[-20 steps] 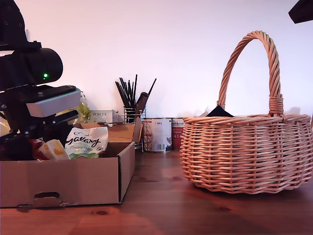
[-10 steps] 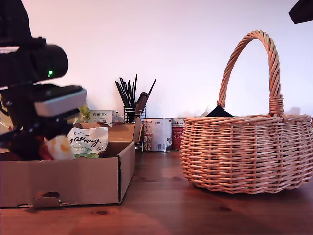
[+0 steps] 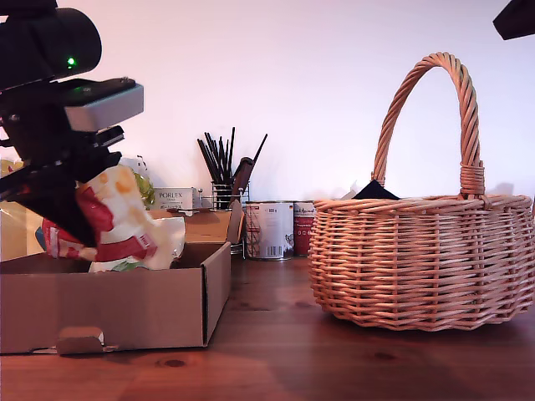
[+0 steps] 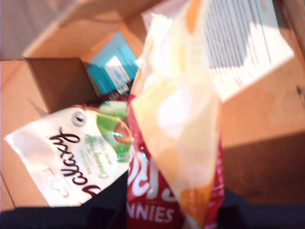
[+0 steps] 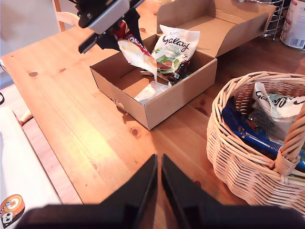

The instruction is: Move the bags of Easter eggs from the cardboard box on the left into the woven basket on the right side.

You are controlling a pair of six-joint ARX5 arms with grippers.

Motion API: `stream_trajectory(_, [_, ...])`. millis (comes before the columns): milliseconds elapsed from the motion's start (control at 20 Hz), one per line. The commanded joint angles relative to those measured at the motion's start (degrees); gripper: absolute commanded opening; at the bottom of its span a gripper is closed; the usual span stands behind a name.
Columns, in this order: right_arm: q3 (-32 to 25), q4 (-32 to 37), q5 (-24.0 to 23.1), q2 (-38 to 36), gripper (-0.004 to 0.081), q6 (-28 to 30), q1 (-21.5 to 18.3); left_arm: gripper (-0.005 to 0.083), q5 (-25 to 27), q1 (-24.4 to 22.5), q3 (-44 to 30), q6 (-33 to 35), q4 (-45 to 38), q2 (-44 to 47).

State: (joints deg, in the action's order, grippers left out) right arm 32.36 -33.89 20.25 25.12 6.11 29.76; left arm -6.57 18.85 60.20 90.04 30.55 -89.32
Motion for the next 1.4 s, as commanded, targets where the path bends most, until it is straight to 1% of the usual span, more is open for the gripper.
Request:
stream_trajectory(0, [0.3, 0.4, 0.1, -0.2, -0.0013, 0.4, 0.2, 0.0178, -1.6, 0.8, -0.8, -1.6, -2.4, 2.4])
stream_trajectory(50, [0.3, 0.4, 0.1, -0.2, -0.0013, 0.4, 0.2, 0.0178, -2.6, 1.4, -0.8, -2.9, -4.0, 3.2])
stream_trajectory(200, [0.3, 0.4, 0.1, -0.2, -0.0013, 0.4, 0.2, 0.0178, -6.8, 3.7, -0.8, -9.4, -9.7, 4.7])
stream_trajectory(300, [0.3, 0.4, 0.1, -0.2, -0.0013, 0.4, 0.2, 0.0178, -10.4, 5.7, -0.8, -14.4, -13.3, 4.8])
stream_trajectory(550, [0.3, 0.2, -0.1, -0.2, -0.0013, 0.4, 0.2, 0.0178, -16.8, 12.3, -0.8, -27.2, -22.3, 4.5])
stream_trajectory(650, [0.3, 0.1, -0.1, -0.2, -0.0013, 0.4, 0.2, 0.0178, -17.6, 14.5, -0.8, -28.9, -26.0, 3.4])
stream_trajectory(850, [0.3, 0.0, -0.3, -0.2, -0.0013, 0.5, 0.2, 0.0178, -18.5, 18.1, -0.8, -29.3, -33.8, -0.7])
stream_trajectory(900, [0.3, -0.2, -0.3, -0.2, -0.0013, 1.2, 0.2, 0.0178, -18.5, 18.8, -0.7, -30.3, -35.8, -2.0])
stream_trajectory(950, [0.3, -0.3, -0.3, -0.2, -0.0013, 1.5, 0.2, 0.0178, -18.7, 19.3, -0.2, -32.8, -37.0, -3.1])
stream_trajectory(1000, [0.3, -0.3, -0.3, -0.2, -0.0013, 1.5, 0.2, 0.0178, -19.5, 19.5, 1.1, -34.6, -37.0, -4.3])
stream_trajectory(1050, [0.3, -0.3, -0.3, -0.2, -0.0013, 1.5, 0.2, 0.0178, -20.6, 19.5, 2.5, -41.0, -37.0, -5.3])
stream_trajectory(1150, [0.3, -0.3, -0.3, -0.2, -0.0013, 1.5, 0.2, 0.0178, -23.4, 19.8, 5.7, -50.4, -37.0, -7.2])
stream_trajectory(1200, [0.3, -0.3, -0.3, -0.2, -0.0013, 1.5, 0.2, 0.0178, -24.7, 20.0, 7.1, -53.6, -37.0, -8.0])
stream_trajectory(1250, [0.3, -0.3, -0.3, -0.2, -0.0013, 1.5, 0.2, 0.0178, -26.0, 20.4, 8.7, -54.9, -37.0, -8.8])
stream_trajectory(1350, [0.3, -0.2, -0.3, -0.2, -0.0013, 1.6, 0.2, 0.0178, -28.8, 21.0, 11.4, -62.3, -36.9, -10.6])
